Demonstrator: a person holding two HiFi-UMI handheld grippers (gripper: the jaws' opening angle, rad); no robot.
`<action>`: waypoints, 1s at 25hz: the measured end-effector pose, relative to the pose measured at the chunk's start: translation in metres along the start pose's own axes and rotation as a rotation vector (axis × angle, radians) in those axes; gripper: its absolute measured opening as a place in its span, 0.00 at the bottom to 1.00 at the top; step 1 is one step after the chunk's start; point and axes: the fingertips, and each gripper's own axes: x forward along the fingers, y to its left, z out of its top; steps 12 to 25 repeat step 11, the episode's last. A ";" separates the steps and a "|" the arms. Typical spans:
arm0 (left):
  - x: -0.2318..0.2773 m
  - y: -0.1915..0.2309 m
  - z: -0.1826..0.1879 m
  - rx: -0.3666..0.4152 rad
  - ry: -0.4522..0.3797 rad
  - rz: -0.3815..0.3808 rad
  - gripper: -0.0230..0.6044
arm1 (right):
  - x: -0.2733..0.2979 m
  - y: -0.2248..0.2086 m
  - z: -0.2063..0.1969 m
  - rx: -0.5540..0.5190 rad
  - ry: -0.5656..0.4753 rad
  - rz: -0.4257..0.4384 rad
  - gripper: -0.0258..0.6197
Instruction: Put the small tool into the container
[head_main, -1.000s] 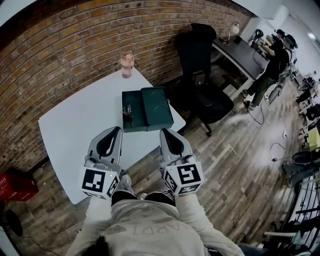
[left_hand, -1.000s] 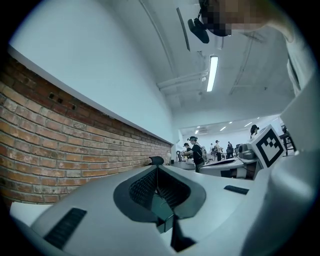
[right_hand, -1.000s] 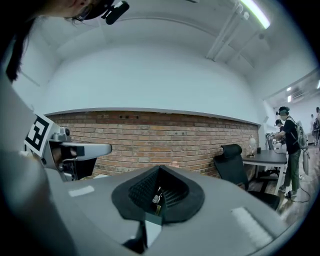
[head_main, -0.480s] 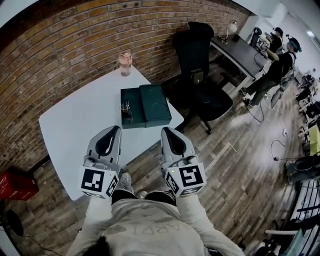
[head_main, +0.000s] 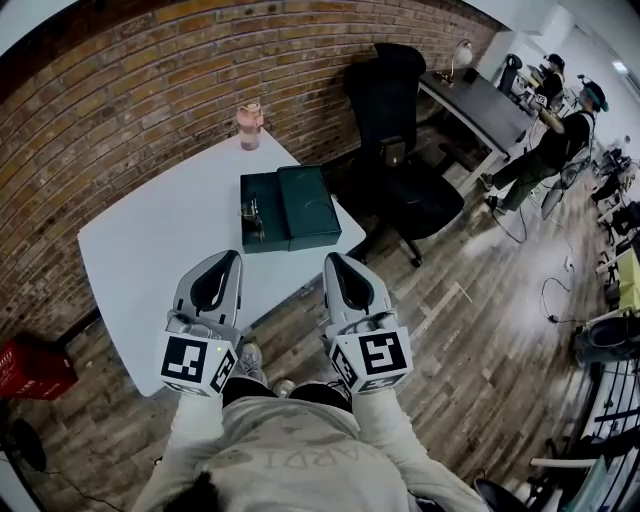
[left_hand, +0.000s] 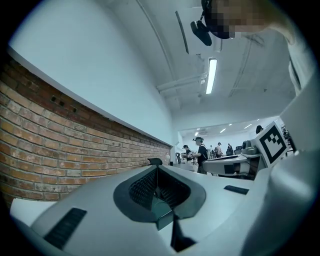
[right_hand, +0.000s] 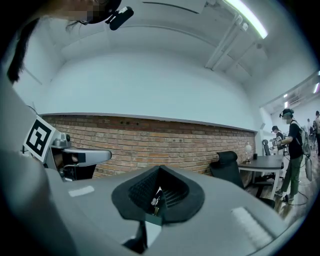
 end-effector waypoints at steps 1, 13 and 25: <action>0.000 -0.001 0.000 -0.002 0.000 -0.001 0.05 | -0.001 0.000 0.000 0.000 0.000 -0.001 0.05; 0.002 -0.006 -0.001 -0.001 0.008 -0.021 0.05 | -0.005 -0.002 -0.001 0.003 0.003 -0.016 0.05; 0.002 -0.006 -0.001 -0.001 0.008 -0.021 0.05 | -0.005 -0.002 -0.001 0.003 0.003 -0.016 0.05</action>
